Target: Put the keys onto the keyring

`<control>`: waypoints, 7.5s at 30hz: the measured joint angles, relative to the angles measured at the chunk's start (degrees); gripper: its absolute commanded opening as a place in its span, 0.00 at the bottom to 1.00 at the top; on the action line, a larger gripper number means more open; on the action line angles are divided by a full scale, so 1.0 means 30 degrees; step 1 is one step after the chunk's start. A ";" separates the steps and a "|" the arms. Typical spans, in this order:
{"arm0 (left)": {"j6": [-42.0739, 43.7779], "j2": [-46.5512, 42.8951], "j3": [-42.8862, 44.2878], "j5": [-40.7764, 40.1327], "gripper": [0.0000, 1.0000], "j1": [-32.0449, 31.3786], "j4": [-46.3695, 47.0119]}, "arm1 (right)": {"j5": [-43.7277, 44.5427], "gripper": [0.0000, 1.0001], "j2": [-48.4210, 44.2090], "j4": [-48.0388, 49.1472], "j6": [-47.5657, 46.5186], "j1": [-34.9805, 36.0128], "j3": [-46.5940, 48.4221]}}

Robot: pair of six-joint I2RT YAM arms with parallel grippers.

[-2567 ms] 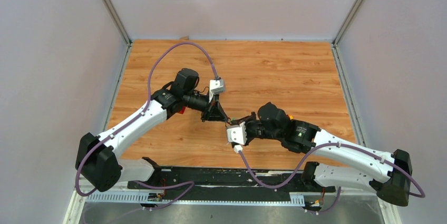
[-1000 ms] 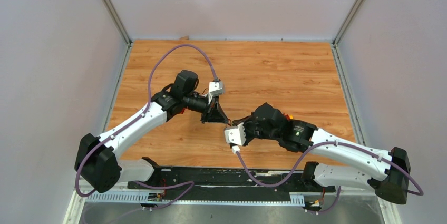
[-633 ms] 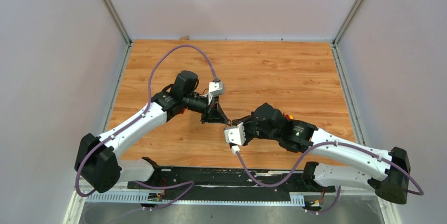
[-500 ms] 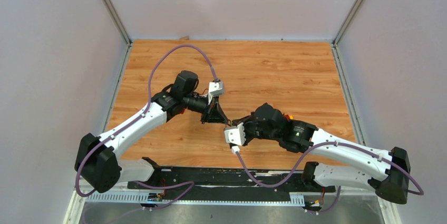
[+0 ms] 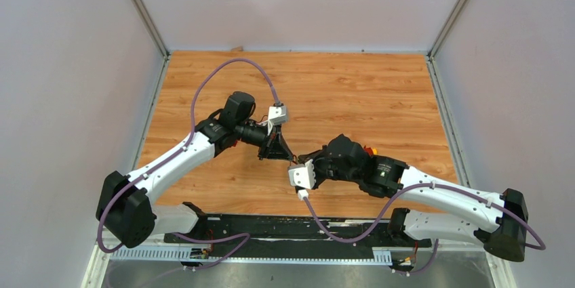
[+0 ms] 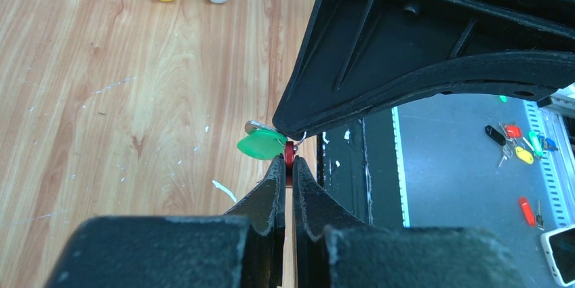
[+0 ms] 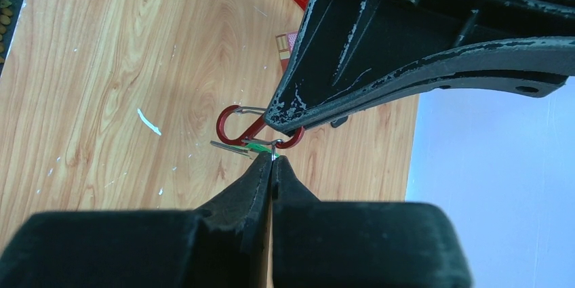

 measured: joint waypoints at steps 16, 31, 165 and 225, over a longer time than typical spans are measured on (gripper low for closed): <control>0.0007 0.0000 -0.0087 0.0066 0.00 0.0000 0.0160 | 0.0401 0.00 0.0000 0.0168 0.0007 0.0211 -0.0044; 0.0087 0.0000 -0.0087 0.0000 0.00 0.0000 0.0153 | 0.0576 0.00 -0.0073 0.0452 -0.0153 0.0240 -0.0321; 0.1690 0.0175 -0.0299 -0.0510 0.00 -0.0219 0.0328 | 0.4342 0.00 0.0095 0.2557 -0.1552 0.1632 -0.1559; 0.2178 0.0641 -0.0299 -0.0350 0.00 -0.0401 0.0328 | 0.4765 0.00 0.0525 0.0663 -0.4342 0.1960 -0.0845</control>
